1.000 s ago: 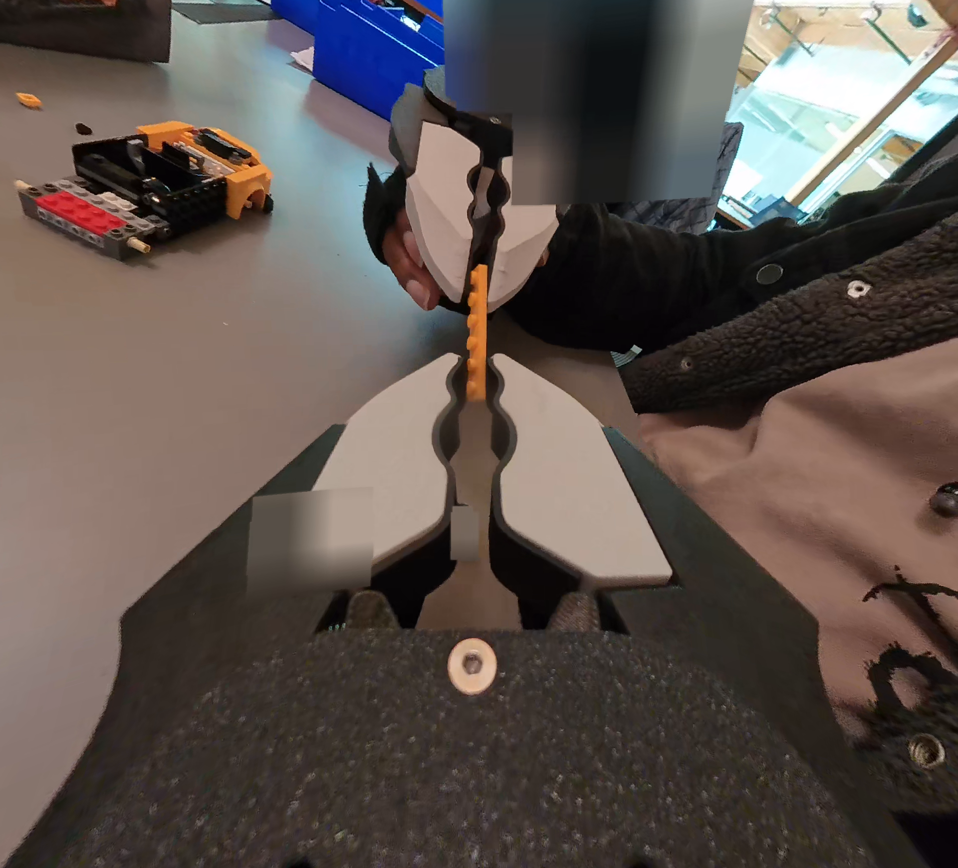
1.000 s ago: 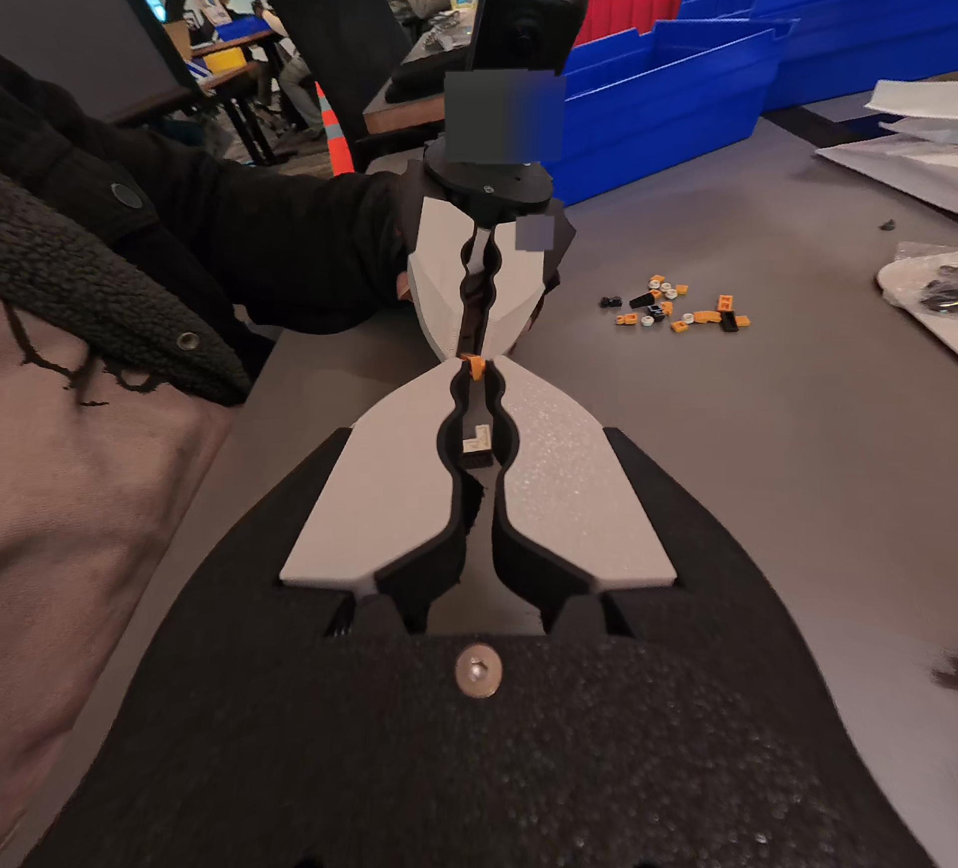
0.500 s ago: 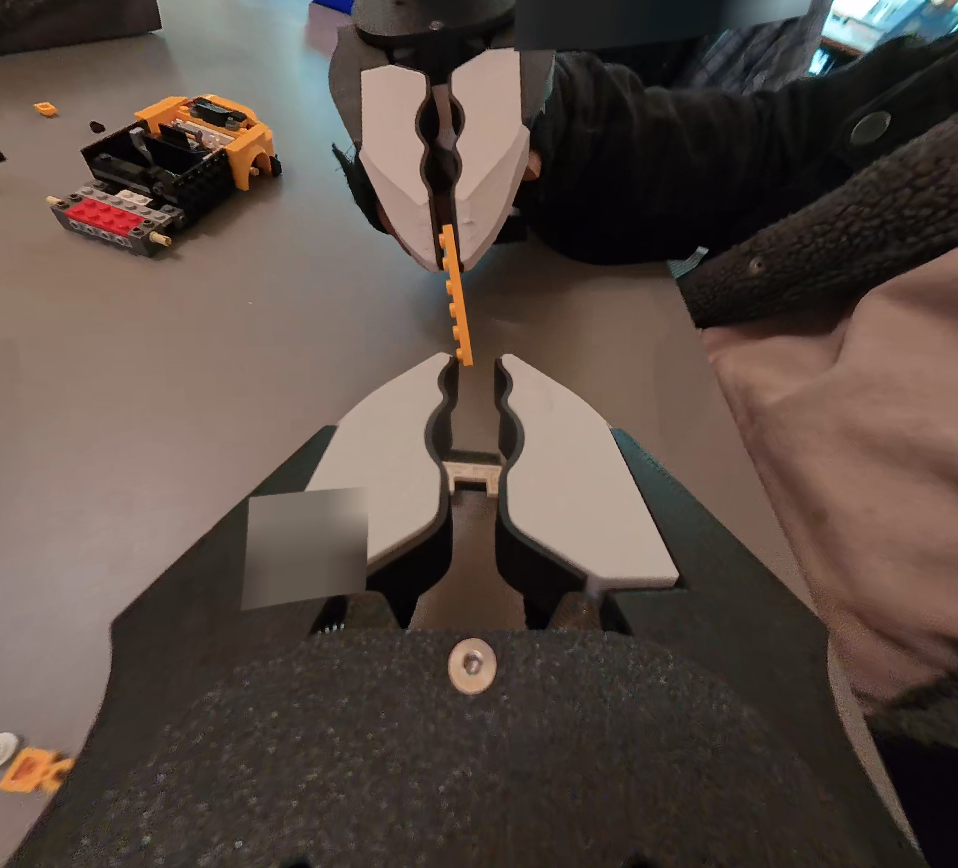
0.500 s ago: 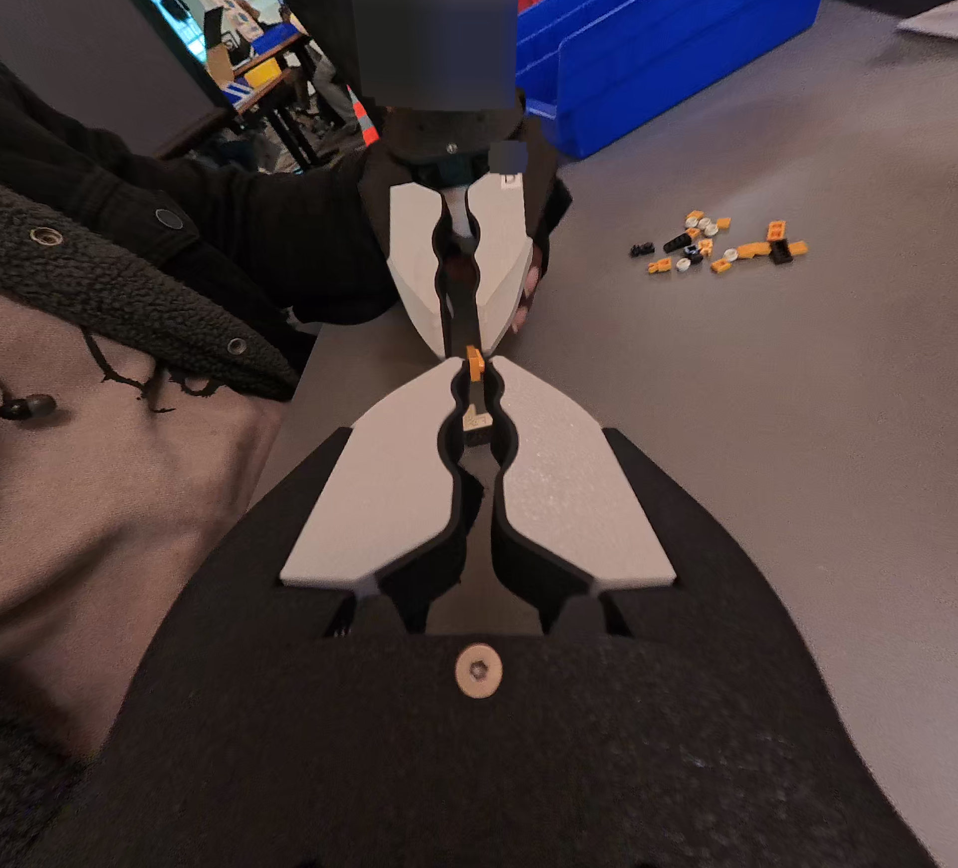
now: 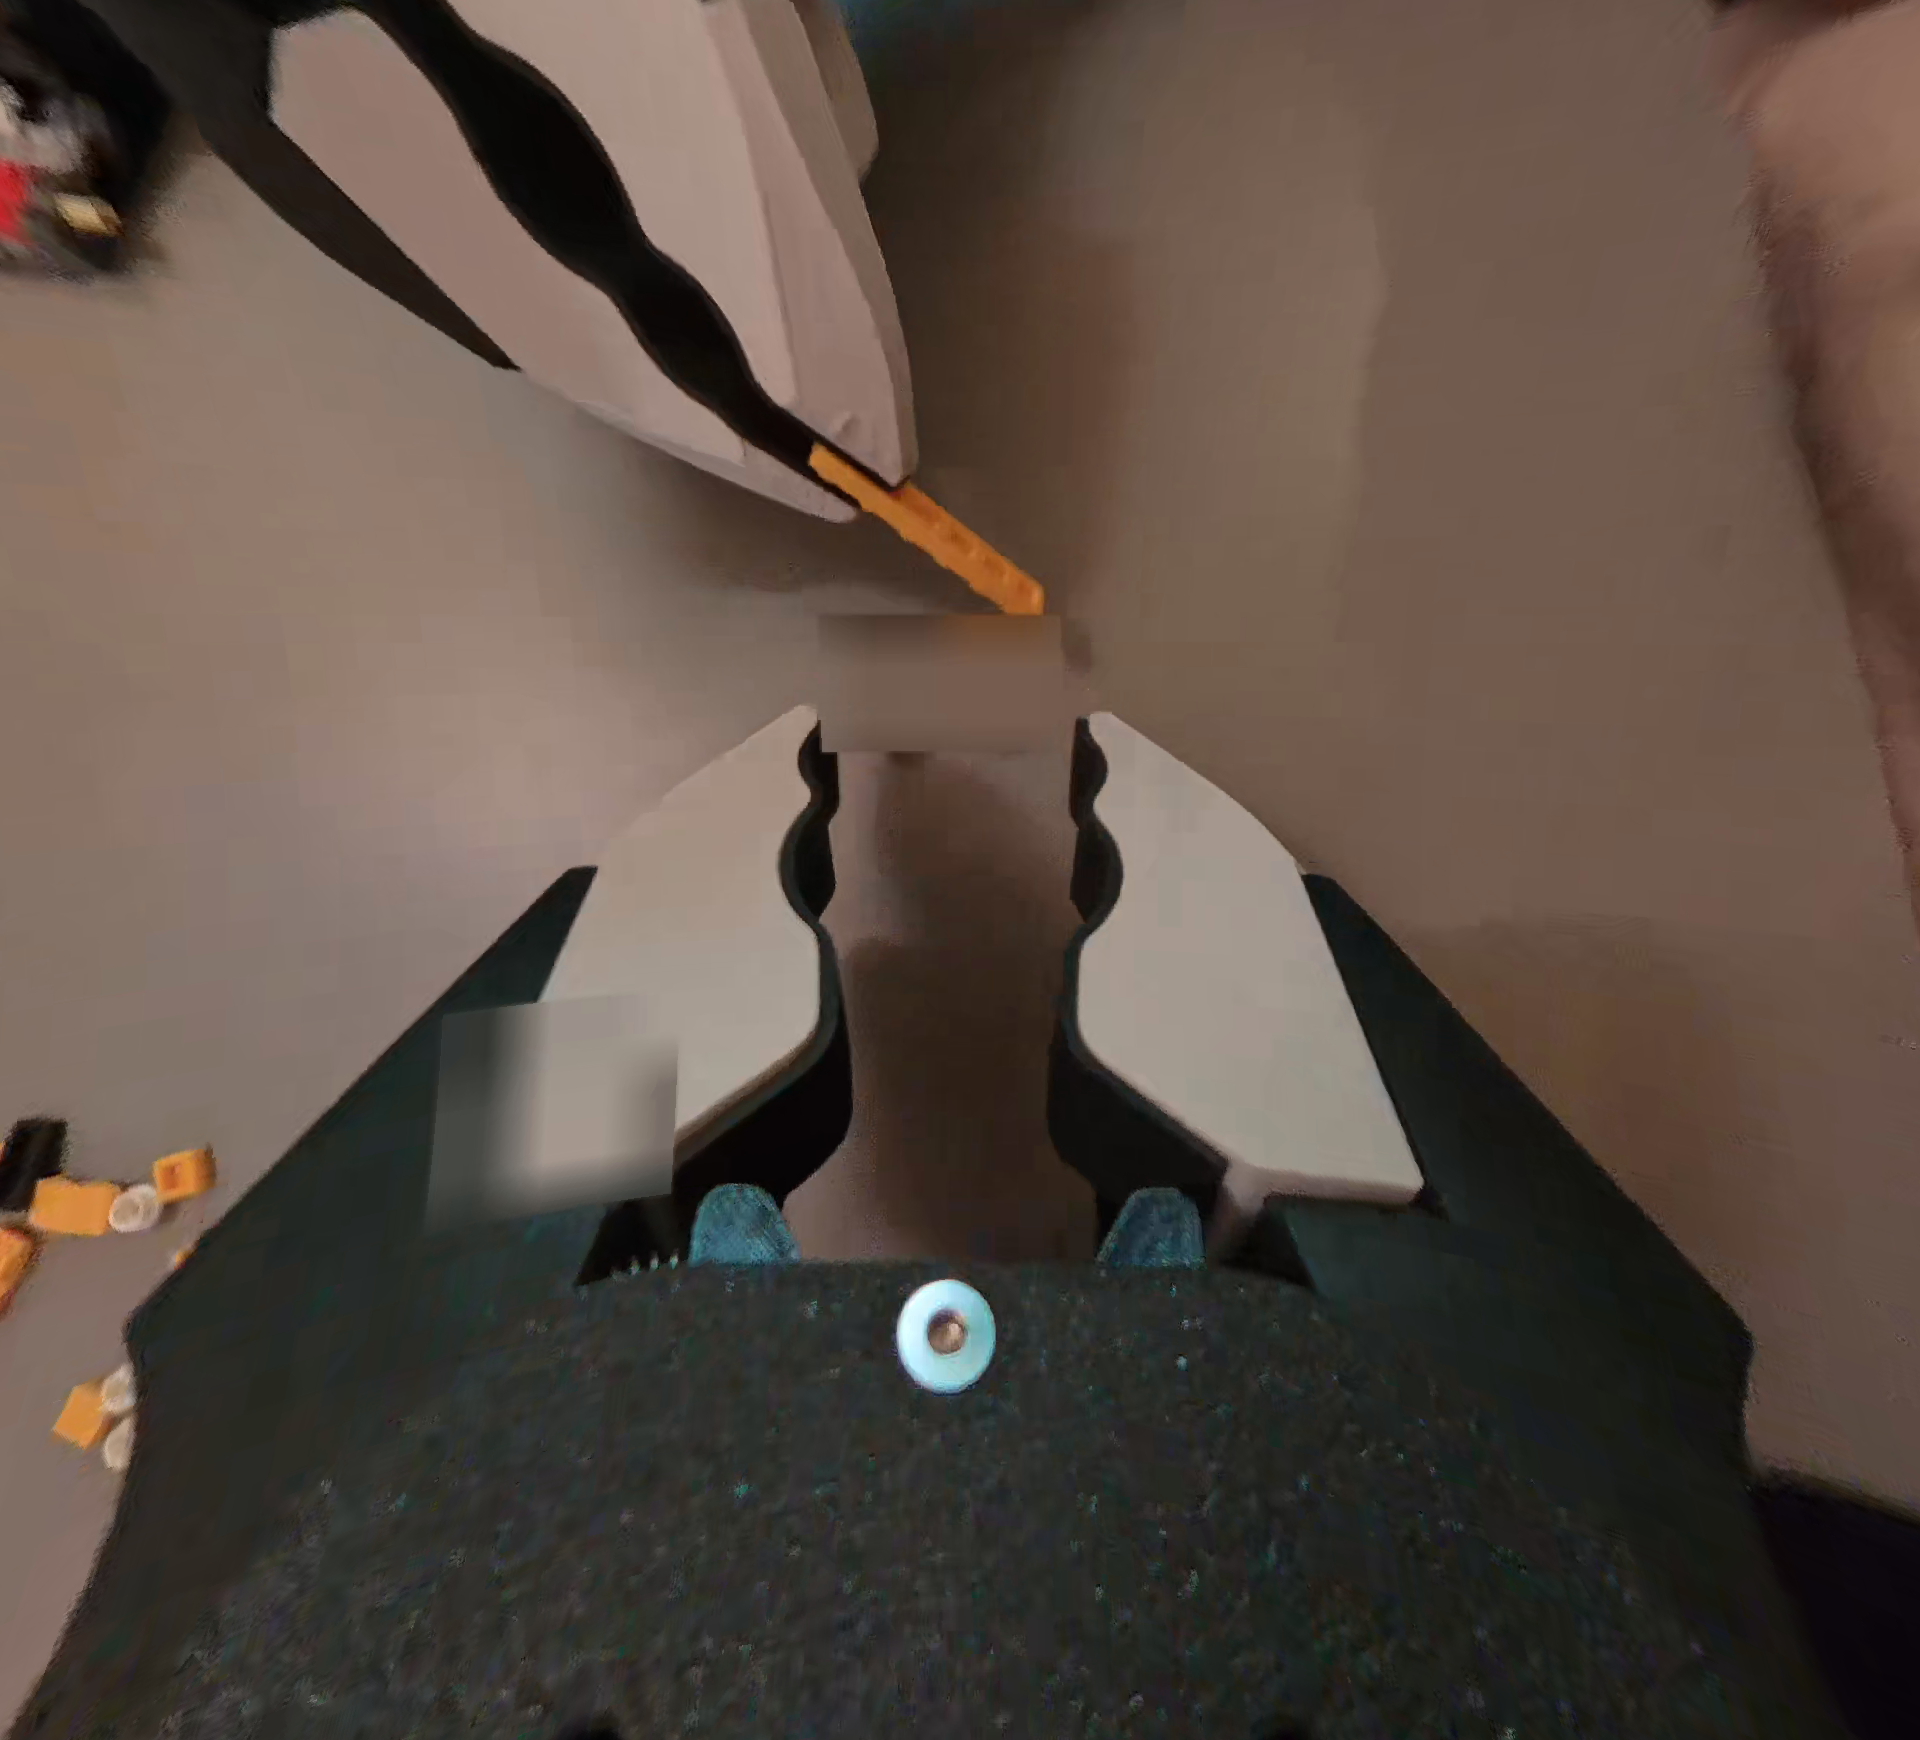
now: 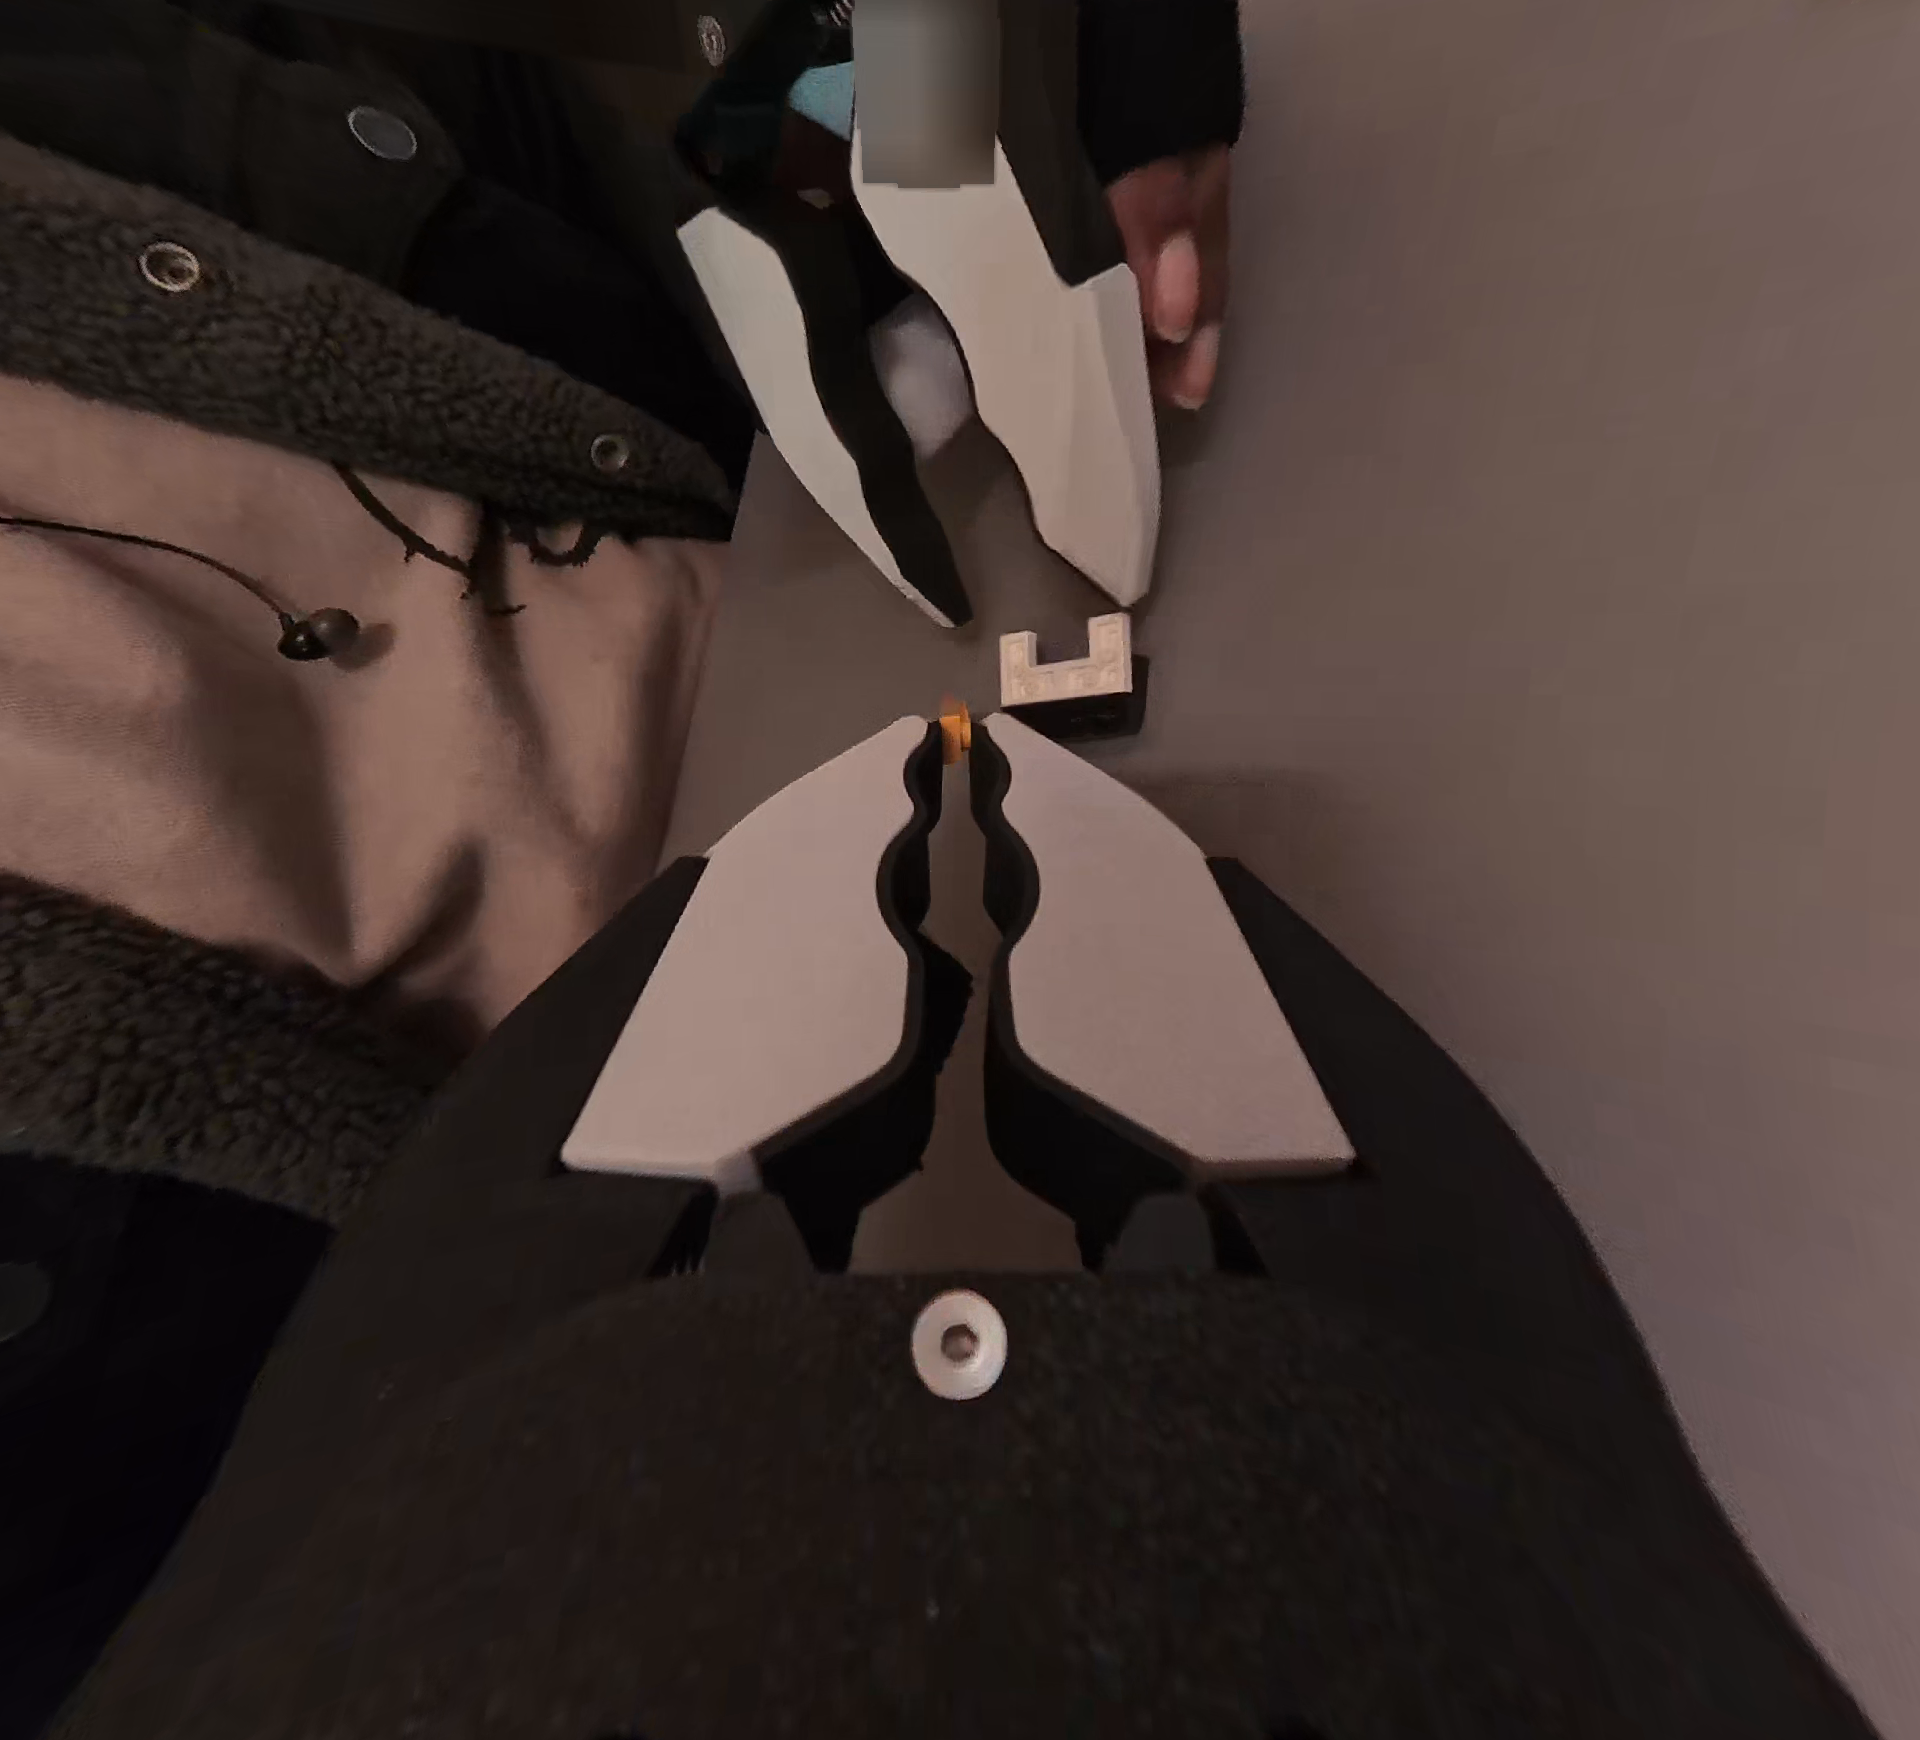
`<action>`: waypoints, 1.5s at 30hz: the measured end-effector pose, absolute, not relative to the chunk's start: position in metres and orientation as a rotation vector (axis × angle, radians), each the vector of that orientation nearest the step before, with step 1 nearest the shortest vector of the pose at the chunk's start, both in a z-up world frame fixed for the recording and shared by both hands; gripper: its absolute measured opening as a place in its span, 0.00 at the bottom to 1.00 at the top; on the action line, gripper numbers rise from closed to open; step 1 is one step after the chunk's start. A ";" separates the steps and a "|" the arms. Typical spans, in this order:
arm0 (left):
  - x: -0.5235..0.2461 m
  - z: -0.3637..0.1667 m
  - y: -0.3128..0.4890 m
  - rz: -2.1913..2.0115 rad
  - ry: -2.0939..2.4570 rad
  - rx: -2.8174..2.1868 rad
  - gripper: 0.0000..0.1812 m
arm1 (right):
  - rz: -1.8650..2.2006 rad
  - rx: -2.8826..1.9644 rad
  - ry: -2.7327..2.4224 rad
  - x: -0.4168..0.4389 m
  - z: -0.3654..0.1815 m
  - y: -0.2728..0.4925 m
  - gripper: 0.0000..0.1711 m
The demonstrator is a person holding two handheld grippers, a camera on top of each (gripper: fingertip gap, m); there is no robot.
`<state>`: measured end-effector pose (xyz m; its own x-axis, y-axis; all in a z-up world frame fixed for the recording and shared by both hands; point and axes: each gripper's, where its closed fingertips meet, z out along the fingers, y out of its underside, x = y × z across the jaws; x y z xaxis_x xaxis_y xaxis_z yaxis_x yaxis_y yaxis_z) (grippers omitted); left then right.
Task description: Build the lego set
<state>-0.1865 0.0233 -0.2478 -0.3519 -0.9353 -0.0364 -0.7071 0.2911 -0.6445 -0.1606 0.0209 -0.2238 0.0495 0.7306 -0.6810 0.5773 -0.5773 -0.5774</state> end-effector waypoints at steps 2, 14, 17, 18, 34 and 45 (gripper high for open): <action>-0.187 -0.254 0.022 -0.731 2.176 -1.485 0.25 | 1.565 -2.195 -1.398 -0.164 -0.228 0.021 0.03; -0.177 -0.261 0.021 -0.908 2.272 -1.378 0.19 | 1.666 -2.296 -1.295 -0.158 -0.230 0.021 0.03; -0.176 -0.261 0.020 -0.940 2.338 -1.292 0.19 | 1.719 -2.336 -1.182 -0.158 -0.231 0.020 0.03; -0.174 -0.261 0.020 -0.946 2.345 -1.268 0.18 | 1.725 -2.353 -1.149 -0.159 -0.233 0.020 0.03; -0.172 -0.261 0.014 -0.955 2.331 -1.149 0.19 | 1.363 -2.579 -1.117 -0.161 -0.255 0.025 0.06; -0.172 -0.261 0.015 -0.878 2.322 -1.200 0.18 | 1.076 -2.435 -1.096 -0.156 -0.252 0.029 0.15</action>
<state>-0.1716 0.0148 -0.2612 -0.5618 -0.8258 -0.0485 -0.5870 0.4393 -0.6800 -0.1561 0.0287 -0.2524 0.4404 0.7300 -0.5227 0.5355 -0.6809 -0.4996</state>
